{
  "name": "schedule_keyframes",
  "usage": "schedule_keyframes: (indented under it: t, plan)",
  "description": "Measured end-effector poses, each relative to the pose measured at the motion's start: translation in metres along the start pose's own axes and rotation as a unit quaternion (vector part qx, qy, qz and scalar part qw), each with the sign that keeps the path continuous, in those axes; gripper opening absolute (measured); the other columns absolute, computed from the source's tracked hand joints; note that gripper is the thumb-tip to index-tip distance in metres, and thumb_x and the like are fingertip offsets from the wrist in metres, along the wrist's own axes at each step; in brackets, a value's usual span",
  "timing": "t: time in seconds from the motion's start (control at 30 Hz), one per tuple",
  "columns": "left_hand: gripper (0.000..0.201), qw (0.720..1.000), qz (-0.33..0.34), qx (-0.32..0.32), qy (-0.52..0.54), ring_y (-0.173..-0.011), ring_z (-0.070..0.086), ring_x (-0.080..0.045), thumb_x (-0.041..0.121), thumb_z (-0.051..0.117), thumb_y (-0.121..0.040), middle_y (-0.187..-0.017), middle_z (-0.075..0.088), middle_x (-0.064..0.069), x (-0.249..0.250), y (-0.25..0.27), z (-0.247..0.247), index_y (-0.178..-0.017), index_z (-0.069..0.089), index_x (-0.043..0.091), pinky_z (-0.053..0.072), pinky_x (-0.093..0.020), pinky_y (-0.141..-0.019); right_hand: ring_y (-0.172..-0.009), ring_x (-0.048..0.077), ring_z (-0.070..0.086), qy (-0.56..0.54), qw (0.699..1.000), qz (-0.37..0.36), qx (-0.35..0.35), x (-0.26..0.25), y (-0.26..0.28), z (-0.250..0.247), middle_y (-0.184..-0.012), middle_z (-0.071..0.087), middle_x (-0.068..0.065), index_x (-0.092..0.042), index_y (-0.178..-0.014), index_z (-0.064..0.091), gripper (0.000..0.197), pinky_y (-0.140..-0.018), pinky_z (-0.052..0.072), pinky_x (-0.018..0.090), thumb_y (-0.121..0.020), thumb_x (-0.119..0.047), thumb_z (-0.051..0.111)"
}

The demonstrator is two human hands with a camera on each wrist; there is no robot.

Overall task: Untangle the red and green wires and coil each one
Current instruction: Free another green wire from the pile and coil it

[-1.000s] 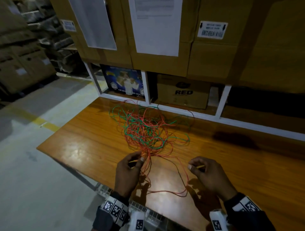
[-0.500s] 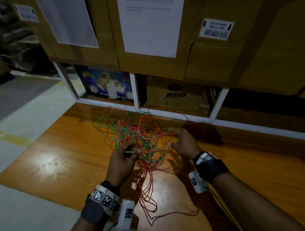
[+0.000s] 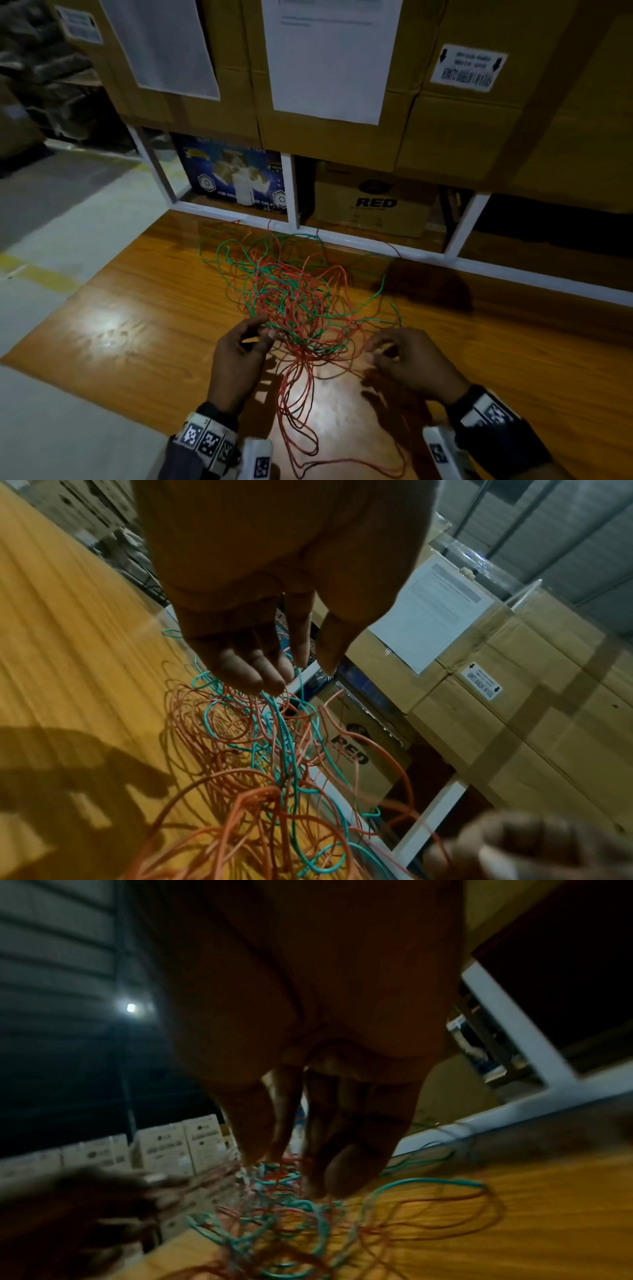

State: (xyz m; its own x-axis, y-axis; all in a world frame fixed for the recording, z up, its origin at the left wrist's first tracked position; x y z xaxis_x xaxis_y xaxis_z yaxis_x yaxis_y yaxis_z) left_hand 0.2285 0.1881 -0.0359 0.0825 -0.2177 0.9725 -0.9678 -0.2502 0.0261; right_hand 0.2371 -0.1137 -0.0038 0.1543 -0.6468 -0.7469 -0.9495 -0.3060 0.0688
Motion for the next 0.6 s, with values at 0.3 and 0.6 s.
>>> schedule_keyframes:
  t: [0.3, 0.6]
  plan:
    - [0.021, 0.998, 0.035, 0.038, -0.028, -0.088, 0.074, -0.014, 0.037, 0.077, -0.090, -0.100, 0.076, 0.006, 0.027, -0.023, -0.012, -0.112, 0.074, 0.038, 0.062, -0.052, -0.076, -0.083, -0.001, 0.065, 0.046, 0.992, 0.055, 0.108, 0.010, -0.003, -0.051, -0.097, 0.070, -0.015, -0.031, -0.090, 0.071, 0.007, -0.064, 0.043, 0.005, -0.091, -0.027, 0.076]
    - [0.021, 0.999, 0.035, 0.018, -0.012, -0.099, 0.072, -0.016, 0.026, 0.075, -0.093, -0.105, 0.073, 0.011, 0.035, -0.025, 0.001, -0.108, 0.071, 0.040, 0.061, -0.051, -0.082, -0.113, 0.020, 0.064, 0.117, 0.984, 0.110, 0.081, 0.030, -0.080, -0.064, -0.131, 0.064, -0.001, -0.030, -0.135, 0.060, 0.047, -0.087, 0.047, 0.026, -0.090, -0.021, 0.073]
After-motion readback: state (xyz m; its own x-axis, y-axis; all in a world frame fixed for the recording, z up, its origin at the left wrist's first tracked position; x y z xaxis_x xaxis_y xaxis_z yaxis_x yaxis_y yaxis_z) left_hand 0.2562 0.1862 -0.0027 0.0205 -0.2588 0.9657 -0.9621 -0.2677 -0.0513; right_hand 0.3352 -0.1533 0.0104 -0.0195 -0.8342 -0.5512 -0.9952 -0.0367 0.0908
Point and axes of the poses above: each hand's wrist, its own y-axis away from the middle knuckle, its own z-axis out of the palm, x = y × z, the point moved 9 cm from there along -y, towards the middle knuckle
